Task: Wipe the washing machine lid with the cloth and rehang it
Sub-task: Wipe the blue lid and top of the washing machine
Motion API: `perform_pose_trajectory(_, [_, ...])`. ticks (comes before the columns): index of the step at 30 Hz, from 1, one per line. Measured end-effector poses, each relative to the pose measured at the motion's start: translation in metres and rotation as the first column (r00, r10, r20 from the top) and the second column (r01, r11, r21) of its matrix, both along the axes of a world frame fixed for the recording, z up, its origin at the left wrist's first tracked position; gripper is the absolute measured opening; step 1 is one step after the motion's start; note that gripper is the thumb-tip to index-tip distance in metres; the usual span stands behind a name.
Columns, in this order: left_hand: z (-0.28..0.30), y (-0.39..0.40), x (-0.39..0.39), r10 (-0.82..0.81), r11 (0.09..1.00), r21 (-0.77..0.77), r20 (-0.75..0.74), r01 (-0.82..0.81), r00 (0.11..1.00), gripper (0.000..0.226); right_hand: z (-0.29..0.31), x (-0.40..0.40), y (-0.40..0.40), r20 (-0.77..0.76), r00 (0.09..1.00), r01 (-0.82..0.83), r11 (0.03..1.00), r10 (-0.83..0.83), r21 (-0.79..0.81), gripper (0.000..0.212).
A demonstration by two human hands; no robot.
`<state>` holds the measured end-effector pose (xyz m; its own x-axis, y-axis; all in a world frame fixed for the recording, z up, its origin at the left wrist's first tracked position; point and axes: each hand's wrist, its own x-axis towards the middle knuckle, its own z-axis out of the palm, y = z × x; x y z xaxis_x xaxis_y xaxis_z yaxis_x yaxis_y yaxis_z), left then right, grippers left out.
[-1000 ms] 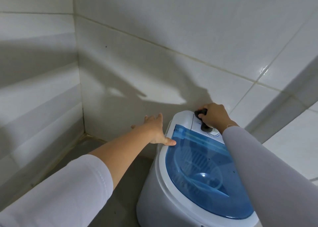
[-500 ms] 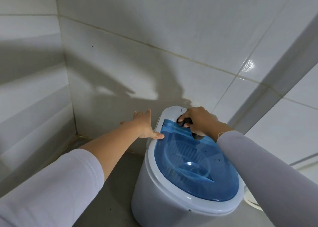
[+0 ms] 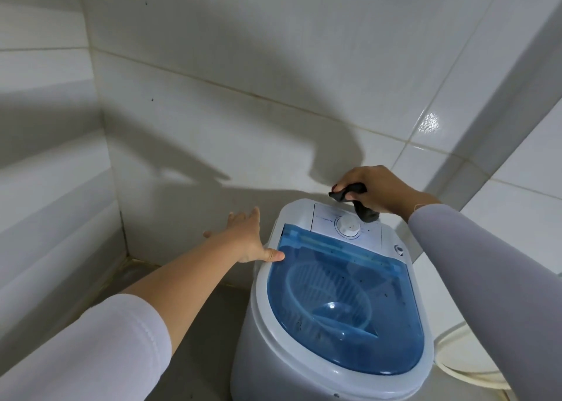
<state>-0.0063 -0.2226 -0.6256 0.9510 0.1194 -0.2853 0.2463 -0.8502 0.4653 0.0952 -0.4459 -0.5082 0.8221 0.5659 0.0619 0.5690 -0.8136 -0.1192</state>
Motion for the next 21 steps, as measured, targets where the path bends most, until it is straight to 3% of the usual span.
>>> perform_pose_trajectory(7, [-0.001,-0.001,-0.001,-0.022,1.0,0.003,-0.001,0.022,1.0,0.12,-0.034,0.009,0.005,-0.16,0.987,-0.016,0.999,0.01,-0.036,0.032])
perform_pose_trajectory(16, [0.003,-0.001,-0.003,-0.014,1.0,0.018,-0.012,0.015,1.0,0.121,-0.04,0.009,-0.015,-0.168,0.983,0.09,0.993,-0.076,0.077,0.041])
perform_pose_trajectory(21, [0.0,0.0,0.0,0.003,1.0,0.022,-0.009,-0.002,1.0,0.123,-0.046,0.004,-0.028,-0.139,0.981,0.152,0.982,-0.135,0.116,0.033])
